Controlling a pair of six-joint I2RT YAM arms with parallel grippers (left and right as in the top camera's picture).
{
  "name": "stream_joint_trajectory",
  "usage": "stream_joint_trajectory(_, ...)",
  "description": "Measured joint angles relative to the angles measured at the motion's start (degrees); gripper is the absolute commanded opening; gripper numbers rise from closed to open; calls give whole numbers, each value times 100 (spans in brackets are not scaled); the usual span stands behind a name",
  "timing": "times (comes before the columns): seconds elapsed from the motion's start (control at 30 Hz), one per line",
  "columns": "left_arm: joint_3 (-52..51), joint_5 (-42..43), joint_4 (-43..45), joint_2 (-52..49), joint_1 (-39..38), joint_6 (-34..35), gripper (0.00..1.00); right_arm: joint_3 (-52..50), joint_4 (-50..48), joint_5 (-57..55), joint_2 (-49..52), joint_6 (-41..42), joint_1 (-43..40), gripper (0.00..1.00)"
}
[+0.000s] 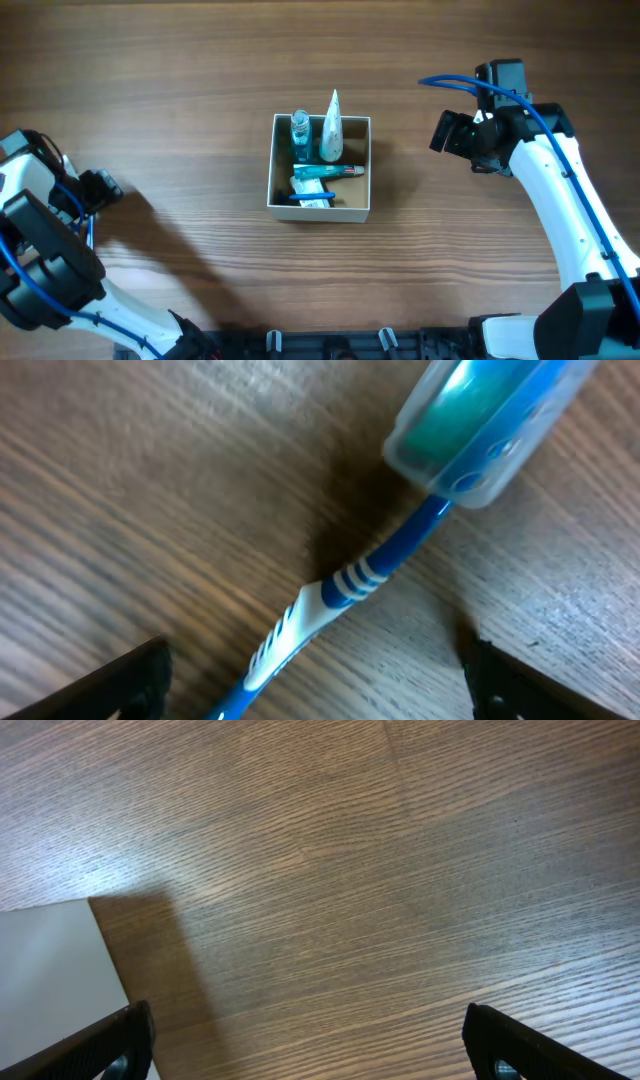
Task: Pack container
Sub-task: 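Grasp the blue toothbrush with the left gripper, then lay the toothbrush into the box with the left gripper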
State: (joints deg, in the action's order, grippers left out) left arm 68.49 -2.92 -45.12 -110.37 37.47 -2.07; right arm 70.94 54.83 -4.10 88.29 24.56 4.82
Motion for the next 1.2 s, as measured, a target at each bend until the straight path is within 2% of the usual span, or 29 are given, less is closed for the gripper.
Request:
stream_joint_trajectory(0.07, 0, 2, 22, -9, 0, -24, 84, 0, 4, 0, 0, -17, 0, 100)
stream_joint_trajectory(0.13, 15, 48, 37, -28, 0, -59, 57, 0, 48, 0, 0, -17, 0, 100)
stream_joint_trajectory(0.17, 24, 85, 59, -39, 0, -61, 47, 0, 85, 0, 0, -17, 0, 100)
stream_joint_trajectory(0.2, 26, 114, 81, -44, -2, -63, 45, 0, 111, 0, 0, -17, 0, 99)
stream_joint_trajectory(0.27, 26, 109, 98, -44, -2, -66, 28, 0, 129, 0, 0, -17, 0, 99)
stream_joint_trajectory(0.37, 26, 107, 111, -48, -2, -63, 14, 0, 131, 0, 0, -17, 0, 100)
stream_joint_trajectory(0.67, 26, 155, 114, -33, 0, -61, 8, 0, 127, 0, 0, -17, 0, 98)
stream_joint_trajectory(0.73, 24, 234, 44, 81, -13, -61, 4, 0, 68, 0, 0, -15, 0, 98)
stream_joint_trajectory(0.87, 24, 525, 11, 1303, -474, -83, 4, 0, 0, 0, 0, 175, 0, 98)
stream_joint_trajectory(0.93, 39, 684, 0, 2302, -1233, -260, 4, 0, -22, -7, 0, 461, -2, 99)
stream_joint_trajectory(1.0, 59, 826, -28, 3053, -2170, -737, 4, 0, -92, -7, 0, 903, -74, 99)
stream_joint_trajectory(1.1, 61, 990, -125, 3571, -3563, -1729, 4, 0, -133, 168, 0, 1440, -496, 99)
stream_joint_trajectory(1.2, 61, 1239, -234, 3626, -5132, -2667, 4, 0, -138, 391, 0, 1626, -1080, 99)
